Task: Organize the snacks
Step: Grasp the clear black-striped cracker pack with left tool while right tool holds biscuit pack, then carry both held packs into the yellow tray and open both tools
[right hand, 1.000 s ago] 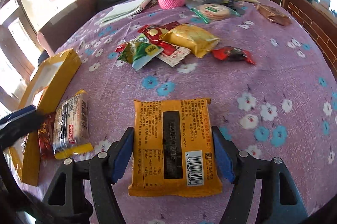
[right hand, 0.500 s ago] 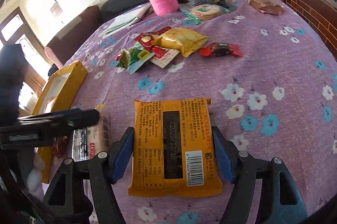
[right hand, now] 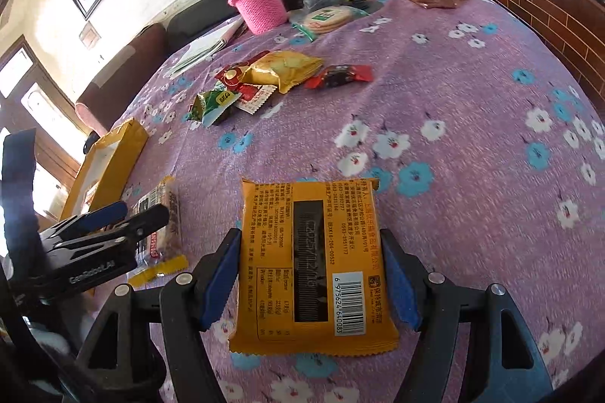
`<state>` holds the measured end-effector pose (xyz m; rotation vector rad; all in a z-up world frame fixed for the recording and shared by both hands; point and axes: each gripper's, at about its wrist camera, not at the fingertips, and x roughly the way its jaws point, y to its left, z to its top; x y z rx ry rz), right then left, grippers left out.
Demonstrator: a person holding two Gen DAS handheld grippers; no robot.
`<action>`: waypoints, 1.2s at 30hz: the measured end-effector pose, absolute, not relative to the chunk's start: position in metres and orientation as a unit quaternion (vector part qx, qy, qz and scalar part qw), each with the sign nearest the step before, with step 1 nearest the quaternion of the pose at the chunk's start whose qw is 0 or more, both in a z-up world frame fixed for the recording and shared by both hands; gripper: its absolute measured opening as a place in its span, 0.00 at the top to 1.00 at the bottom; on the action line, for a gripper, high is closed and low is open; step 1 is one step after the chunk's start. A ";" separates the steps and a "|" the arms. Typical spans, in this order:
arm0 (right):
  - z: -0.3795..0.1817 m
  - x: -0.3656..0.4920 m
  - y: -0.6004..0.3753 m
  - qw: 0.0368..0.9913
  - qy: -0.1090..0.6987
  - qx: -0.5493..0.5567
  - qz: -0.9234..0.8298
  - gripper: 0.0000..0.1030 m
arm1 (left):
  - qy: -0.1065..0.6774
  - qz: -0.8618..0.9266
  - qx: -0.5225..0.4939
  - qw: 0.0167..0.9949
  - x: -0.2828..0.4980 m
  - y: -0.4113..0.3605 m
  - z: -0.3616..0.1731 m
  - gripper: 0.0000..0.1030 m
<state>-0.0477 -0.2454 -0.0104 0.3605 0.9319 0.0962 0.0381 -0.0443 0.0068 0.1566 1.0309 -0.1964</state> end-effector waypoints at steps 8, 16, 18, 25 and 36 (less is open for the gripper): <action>-0.009 -0.055 -0.242 0.877 0.447 0.174 0.044 0.30 | 0.460 -0.140 0.109 0.870 0.017 -0.057 0.015 0.99; 0.004 -0.062 -0.234 0.882 0.436 0.170 0.050 0.30 | 0.446 -0.193 0.024 0.874 0.009 -0.031 0.039 0.99; 0.005 -0.062 -0.232 0.882 0.436 0.170 0.049 0.30 | 0.440 -0.182 0.011 0.879 0.010 -0.019 0.045 0.87; 0.002 -0.064 -0.227 0.879 0.438 0.179 0.060 0.30 | 0.453 -0.150 0.028 0.879 0.021 -0.011 0.029 0.46; -0.007 -0.060 -0.230 0.874 0.442 0.189 0.069 0.30 | 0.445 -0.108 0.148 0.877 0.020 -0.045 -0.005 0.24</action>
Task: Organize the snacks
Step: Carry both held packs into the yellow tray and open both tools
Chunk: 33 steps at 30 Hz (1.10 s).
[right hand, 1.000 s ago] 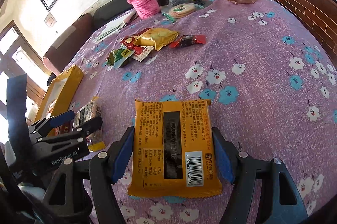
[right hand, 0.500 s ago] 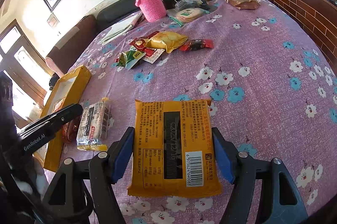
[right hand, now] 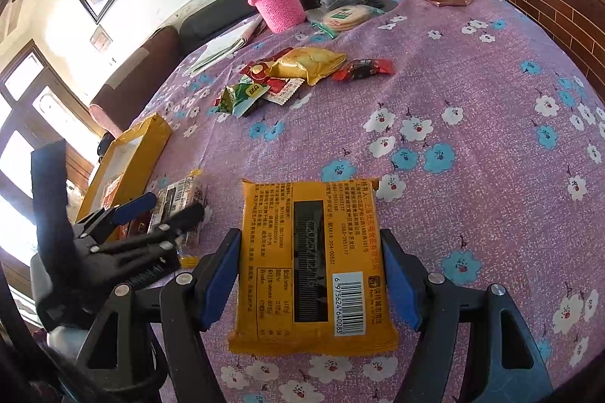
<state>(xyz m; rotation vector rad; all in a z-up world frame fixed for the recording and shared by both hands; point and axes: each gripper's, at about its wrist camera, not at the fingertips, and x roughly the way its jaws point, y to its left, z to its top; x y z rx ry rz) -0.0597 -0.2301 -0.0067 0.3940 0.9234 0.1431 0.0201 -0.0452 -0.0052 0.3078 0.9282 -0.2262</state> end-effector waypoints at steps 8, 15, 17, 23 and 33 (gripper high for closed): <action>-0.003 -0.058 -0.223 0.875 0.442 0.186 0.071 0.30 | 0.437 -0.127 0.106 0.884 0.011 -0.034 0.009 0.32; 0.023 -0.060 -0.196 0.881 0.430 0.172 0.096 0.30 | 0.396 -0.131 0.048 0.907 -0.014 0.000 0.058 0.32; 0.035 -0.057 -0.179 0.882 0.427 0.166 0.115 0.30 | 0.385 -0.125 0.024 0.914 -0.020 0.026 0.079 0.32; 0.065 -0.031 -0.109 0.869 0.424 0.158 0.200 0.30 | 0.362 -0.057 0.011 0.931 -0.019 0.111 0.109 0.32; 0.062 0.027 0.046 0.844 0.454 0.100 0.267 0.31 | 0.393 0.032 -0.018 0.919 0.038 0.227 0.075 0.31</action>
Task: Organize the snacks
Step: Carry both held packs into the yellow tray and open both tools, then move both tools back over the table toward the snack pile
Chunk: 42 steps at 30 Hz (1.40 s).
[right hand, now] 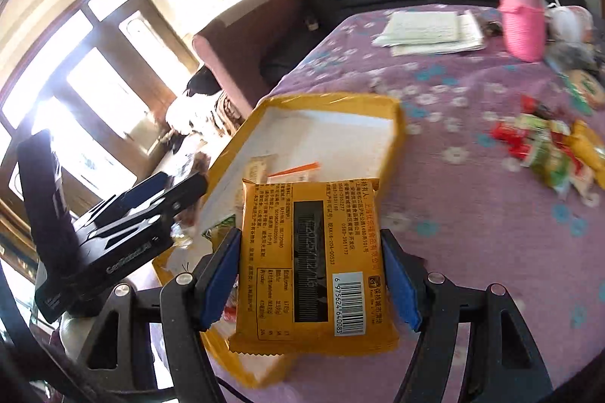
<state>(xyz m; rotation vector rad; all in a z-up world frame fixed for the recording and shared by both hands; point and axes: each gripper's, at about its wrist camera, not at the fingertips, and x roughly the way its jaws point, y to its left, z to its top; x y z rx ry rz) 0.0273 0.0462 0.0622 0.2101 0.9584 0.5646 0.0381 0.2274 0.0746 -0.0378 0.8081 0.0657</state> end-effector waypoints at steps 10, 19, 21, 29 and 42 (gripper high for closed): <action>0.025 0.094 0.106 0.854 0.475 0.051 0.208 0.31 | 0.429 0.031 -0.064 0.900 0.102 0.256 0.040 0.33; 0.028 0.113 0.101 0.858 0.470 0.062 0.197 0.30 | 0.426 0.018 -0.116 0.897 0.091 0.271 0.047 0.32; 0.037 0.105 0.090 0.861 0.463 0.069 0.198 0.30 | 0.416 0.020 -0.111 0.902 0.078 0.271 0.056 0.32; 0.070 0.038 0.006 0.885 0.426 0.081 0.169 0.30 | 0.412 -0.011 -0.101 0.905 0.025 0.248 0.080 0.26; 0.048 -0.045 -0.119 0.891 0.428 0.112 0.104 0.29 | 0.418 -0.082 -0.158 0.891 -0.039 0.189 0.077 0.26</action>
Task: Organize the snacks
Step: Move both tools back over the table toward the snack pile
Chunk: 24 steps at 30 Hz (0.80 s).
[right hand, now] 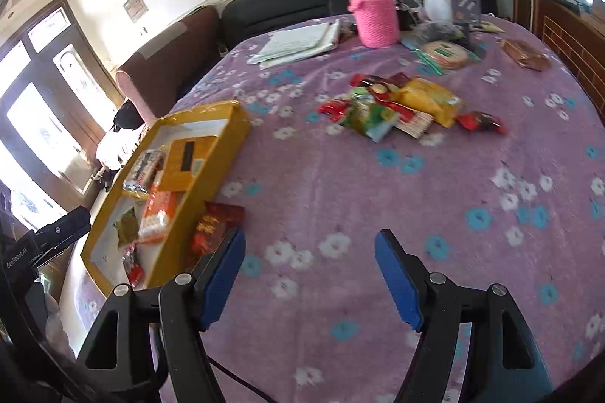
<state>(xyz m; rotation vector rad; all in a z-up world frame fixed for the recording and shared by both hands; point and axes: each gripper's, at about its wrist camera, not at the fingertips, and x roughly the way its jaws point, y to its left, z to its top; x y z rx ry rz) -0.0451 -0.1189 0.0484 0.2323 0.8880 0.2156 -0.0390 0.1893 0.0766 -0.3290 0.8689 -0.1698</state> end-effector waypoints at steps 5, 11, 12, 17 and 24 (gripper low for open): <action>0.040 -0.059 -0.133 0.888 0.432 0.115 0.107 0.29 | 0.394 -0.009 -0.150 0.907 -0.061 0.182 0.066 0.26; 0.035 -0.059 -0.128 0.881 0.431 0.109 0.163 0.30 | 0.375 0.002 -0.113 0.920 -0.071 0.175 0.068 0.26; 0.035 -0.060 -0.124 0.881 0.427 0.099 0.176 0.30 | 0.364 0.000 -0.117 0.924 -0.075 0.178 0.074 0.26; 0.033 -0.059 -0.094 0.871 0.423 0.046 0.246 0.28 | 0.354 0.008 -0.100 0.930 -0.081 0.188 0.083 0.26; 0.024 -0.031 -0.032 0.863 0.435 0.019 0.257 0.30 | 0.368 -0.001 -0.114 0.923 -0.071 0.195 0.075 0.26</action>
